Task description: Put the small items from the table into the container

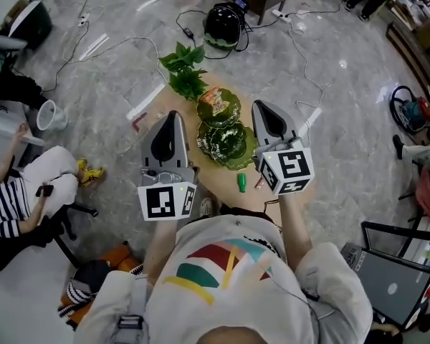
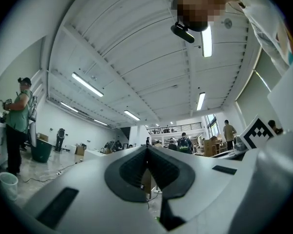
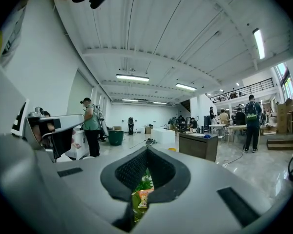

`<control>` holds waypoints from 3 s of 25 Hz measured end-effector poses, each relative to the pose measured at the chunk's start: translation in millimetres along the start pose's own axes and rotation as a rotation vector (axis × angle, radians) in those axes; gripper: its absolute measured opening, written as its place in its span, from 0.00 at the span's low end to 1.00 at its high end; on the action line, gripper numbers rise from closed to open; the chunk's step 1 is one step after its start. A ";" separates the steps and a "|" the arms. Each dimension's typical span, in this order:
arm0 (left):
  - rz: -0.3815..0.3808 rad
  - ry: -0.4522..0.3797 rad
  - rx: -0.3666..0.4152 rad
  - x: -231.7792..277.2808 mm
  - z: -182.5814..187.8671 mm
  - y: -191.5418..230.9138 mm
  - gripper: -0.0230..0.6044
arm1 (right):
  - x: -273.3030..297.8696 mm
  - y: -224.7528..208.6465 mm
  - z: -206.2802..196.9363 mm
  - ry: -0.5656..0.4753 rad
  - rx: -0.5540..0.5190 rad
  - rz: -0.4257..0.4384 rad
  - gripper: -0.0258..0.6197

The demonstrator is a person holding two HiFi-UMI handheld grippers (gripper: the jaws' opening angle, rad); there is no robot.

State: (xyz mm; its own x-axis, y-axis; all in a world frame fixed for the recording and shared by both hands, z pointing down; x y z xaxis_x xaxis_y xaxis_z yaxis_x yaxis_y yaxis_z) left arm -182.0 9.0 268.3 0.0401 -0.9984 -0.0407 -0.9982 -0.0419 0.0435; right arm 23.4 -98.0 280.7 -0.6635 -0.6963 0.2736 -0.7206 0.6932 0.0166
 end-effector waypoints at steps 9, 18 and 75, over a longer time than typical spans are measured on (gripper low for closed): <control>0.003 -0.015 -0.015 -1.8 -0.9 -1.8 0.05 | -11.0 -2.1 -3.6 -0.013 0.010 0.001 0.06; -0.023 0.006 -0.011 -1.1 -4.2 -6.5 0.05 | -17.8 -16.1 -13.1 -0.135 0.160 -0.068 0.51; -0.087 -0.079 0.005 4.0 18.3 -29.4 0.05 | -79.3 25.4 -14.1 -0.070 0.213 -0.222 0.17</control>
State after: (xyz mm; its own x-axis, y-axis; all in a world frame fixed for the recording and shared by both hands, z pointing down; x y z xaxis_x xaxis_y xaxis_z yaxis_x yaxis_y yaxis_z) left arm -153.2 7.0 248.7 0.1228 -0.9848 -0.1230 -0.9913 -0.1276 0.0317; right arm 60.5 -22.5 273.1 -0.4925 -0.8423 0.2193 -0.8703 0.4735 -0.1357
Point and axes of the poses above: the fingertips, and each gripper's own axes: x forward along the fingers, y to its left, z out of its top, the point moved 8 cm from there along -x, backward along the fingers, and after that the axes turned 10 degrees about y, right-handed, at the moved point
